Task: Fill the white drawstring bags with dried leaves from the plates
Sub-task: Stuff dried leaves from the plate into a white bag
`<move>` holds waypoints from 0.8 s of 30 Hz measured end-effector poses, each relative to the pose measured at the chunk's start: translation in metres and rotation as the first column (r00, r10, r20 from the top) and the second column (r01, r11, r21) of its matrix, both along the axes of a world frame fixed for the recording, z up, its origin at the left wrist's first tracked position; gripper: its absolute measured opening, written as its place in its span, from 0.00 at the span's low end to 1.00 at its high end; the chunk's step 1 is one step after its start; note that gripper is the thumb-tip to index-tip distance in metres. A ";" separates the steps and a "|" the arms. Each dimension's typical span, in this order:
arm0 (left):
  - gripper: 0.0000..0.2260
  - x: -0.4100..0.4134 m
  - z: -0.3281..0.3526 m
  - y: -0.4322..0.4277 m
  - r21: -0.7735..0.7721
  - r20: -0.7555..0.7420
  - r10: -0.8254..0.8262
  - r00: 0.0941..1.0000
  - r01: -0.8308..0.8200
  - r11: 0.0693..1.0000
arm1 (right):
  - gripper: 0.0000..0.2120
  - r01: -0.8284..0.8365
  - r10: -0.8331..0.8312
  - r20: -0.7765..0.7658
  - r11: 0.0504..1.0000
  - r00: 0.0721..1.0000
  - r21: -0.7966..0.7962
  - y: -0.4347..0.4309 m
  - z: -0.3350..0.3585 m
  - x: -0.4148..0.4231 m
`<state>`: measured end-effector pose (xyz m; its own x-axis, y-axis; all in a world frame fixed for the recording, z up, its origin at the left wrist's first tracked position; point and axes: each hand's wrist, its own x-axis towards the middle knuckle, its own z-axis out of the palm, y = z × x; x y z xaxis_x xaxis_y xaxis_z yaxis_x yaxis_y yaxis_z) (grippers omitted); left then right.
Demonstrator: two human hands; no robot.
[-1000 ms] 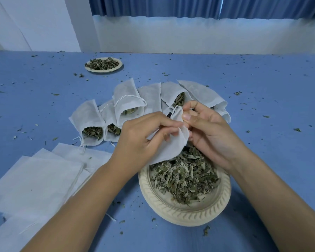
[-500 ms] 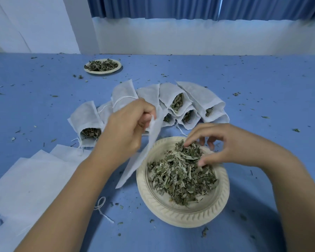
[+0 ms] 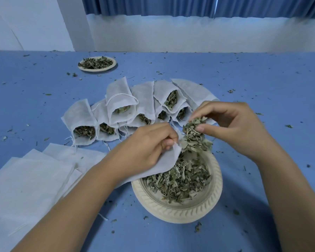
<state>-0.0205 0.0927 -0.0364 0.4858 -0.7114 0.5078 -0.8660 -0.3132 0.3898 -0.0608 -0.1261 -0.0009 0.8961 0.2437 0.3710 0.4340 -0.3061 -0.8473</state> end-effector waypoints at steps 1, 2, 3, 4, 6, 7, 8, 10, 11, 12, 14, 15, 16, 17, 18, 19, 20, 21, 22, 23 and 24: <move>0.06 -0.001 0.000 -0.001 -0.009 0.011 -0.005 1.000 0.005 1.000 | 0.06 -0.025 0.024 0.009 0.999 1.000 0.036 0.004 -0.002 0.000; 0.06 -0.001 0.000 -0.001 -0.022 0.023 -0.001 1.000 0.001 1.000 | 0.06 -0.046 0.046 0.004 0.997 0.999 0.066 0.009 -0.004 0.000; 0.06 -0.001 0.001 -0.001 -0.036 0.033 0.012 0.999 -0.010 0.999 | 0.06 -0.060 0.061 -0.012 0.994 0.998 0.096 0.013 -0.006 0.001; 0.07 0.000 0.001 -0.001 -0.050 0.040 0.025 0.999 -0.023 0.998 | 0.06 -0.062 0.068 -0.040 0.990 0.997 0.128 0.016 -0.008 0.001; 0.08 0.001 -0.001 0.001 -0.079 0.057 0.057 0.997 -0.052 0.996 | 0.07 -0.052 0.075 -0.111 0.979 0.991 0.195 0.020 -0.011 0.001; 0.09 0.001 -0.001 0.002 -0.096 0.067 0.079 0.995 -0.072 0.993 | 0.07 -0.050 0.081 -0.139 0.975 0.987 0.214 0.022 -0.012 0.001; 0.10 0.001 -0.001 0.003 -0.113 0.078 0.097 0.992 -0.088 0.990 | 0.06 -0.047 0.082 -0.157 0.976 0.984 0.215 0.023 -0.014 0.000; 0.11 0.002 0.001 0.003 -0.148 0.104 0.122 0.987 -0.106 0.983 | 0.06 -0.048 0.080 -0.171 0.982 0.982 0.184 0.025 -0.016 0.000; 0.11 0.002 0.002 0.003 -0.162 0.118 0.131 0.984 -0.111 0.980 | 0.07 -0.048 0.074 -0.162 0.986 0.984 0.157 0.027 -0.016 0.000; 0.10 0.002 0.003 0.003 -0.169 0.133 0.136 0.982 -0.112 0.979 | 0.09 -0.035 0.045 -0.112 0.995 0.993 0.092 0.028 -0.017 -0.001; 0.08 0.000 0.005 0.002 -0.178 0.158 0.111 0.981 -0.082 0.981 | 0.10 0.036 -0.023 0.100 0.990 0.995 -0.137 0.033 -0.022 0.000; 0.11 -0.002 0.006 0.001 -0.186 0.161 0.099 0.982 -0.068 0.980 | 0.08 0.072 -0.026 0.198 0.970 0.980 -0.232 0.036 -0.024 0.000; 0.16 -0.004 0.007 0.001 -0.193 0.157 0.091 0.983 -0.059 0.979 | 0.07 0.095 -0.023 0.250 0.955 0.968 -0.282 0.038 -0.026 0.000; 0.20 -0.005 0.008 0.000 -0.197 0.157 0.085 0.984 -0.053 0.979 | 0.06 0.098 -0.018 0.265 0.952 0.964 -0.291 0.038 -0.027 0.000; 0.20 -0.005 0.009 0.000 -0.207 0.170 0.091 0.981 -0.055 0.977 | 0.07 0.093 -0.015 0.272 0.957 0.962 -0.276 0.038 -0.027 0.000; 0.18 -0.004 0.010 0.001 -0.217 0.192 0.105 0.976 -0.062 0.974 | 0.09 0.081 -0.017 0.270 0.970 0.963 -0.228 0.038 -0.026 -0.001; 0.13 -0.001 0.009 0.003 -0.223 0.225 0.131 0.965 -0.080 0.971 | 0.12 0.058 -0.021 0.253 0.988 0.967 -0.141 0.037 -0.024 -0.002; 0.10 0.002 0.009 0.005 -0.229 0.257 0.164 0.953 -0.104 0.968 | 0.13 0.028 -0.017 0.240 0.999 0.971 -0.043 0.035 -0.022 -0.002; 0.11 0.003 0.009 0.006 -0.237 0.283 0.190 0.940 -0.124 0.964 | 0.12 0.013 -0.019 0.254 1.000 0.967 0.026 0.035 -0.021 -0.003; 0.12 0.003 0.009 0.006 -0.240 0.300 0.194 0.934 -0.123 0.963 | 0.10 0.019 -0.032 0.294 0.999 0.955 0.047 0.036 -0.020 -0.004; 0.12 0.002 0.010 0.005 -0.248 0.311 0.181 0.933 -0.105 0.963 | 0.08 0.042 -0.049 0.352 0.999 0.935 0.028 0.039 -0.021 -0.005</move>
